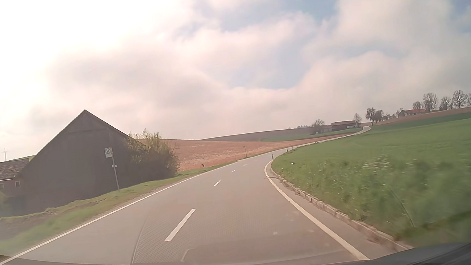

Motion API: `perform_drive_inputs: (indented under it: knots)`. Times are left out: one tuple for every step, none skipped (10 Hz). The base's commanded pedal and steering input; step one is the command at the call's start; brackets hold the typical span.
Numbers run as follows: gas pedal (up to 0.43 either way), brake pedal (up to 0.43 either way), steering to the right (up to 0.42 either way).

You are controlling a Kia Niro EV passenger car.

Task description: Follow the waypoints while adhering to traffic rules and regulations

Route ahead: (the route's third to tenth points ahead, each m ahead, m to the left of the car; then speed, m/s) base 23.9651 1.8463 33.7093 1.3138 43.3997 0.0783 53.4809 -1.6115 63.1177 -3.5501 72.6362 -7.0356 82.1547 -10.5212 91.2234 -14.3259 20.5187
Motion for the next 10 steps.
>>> perform_drive_inputs:
  knots:
    - [0.177,0.0,0.003]
    - [0.189,0.0,0.009]
    - [0.189,0.0,0.012]
    - [0.189,0.0,0.015]
    - [0.189,0.0,0.019]
    - [0.189,0.0,0.023]
    - [0.189,0.0,0.024]
    - [0.189,0.0,0.025]
    - [0.189,0.0,0.025]
    - [0.189,0.0,0.025]
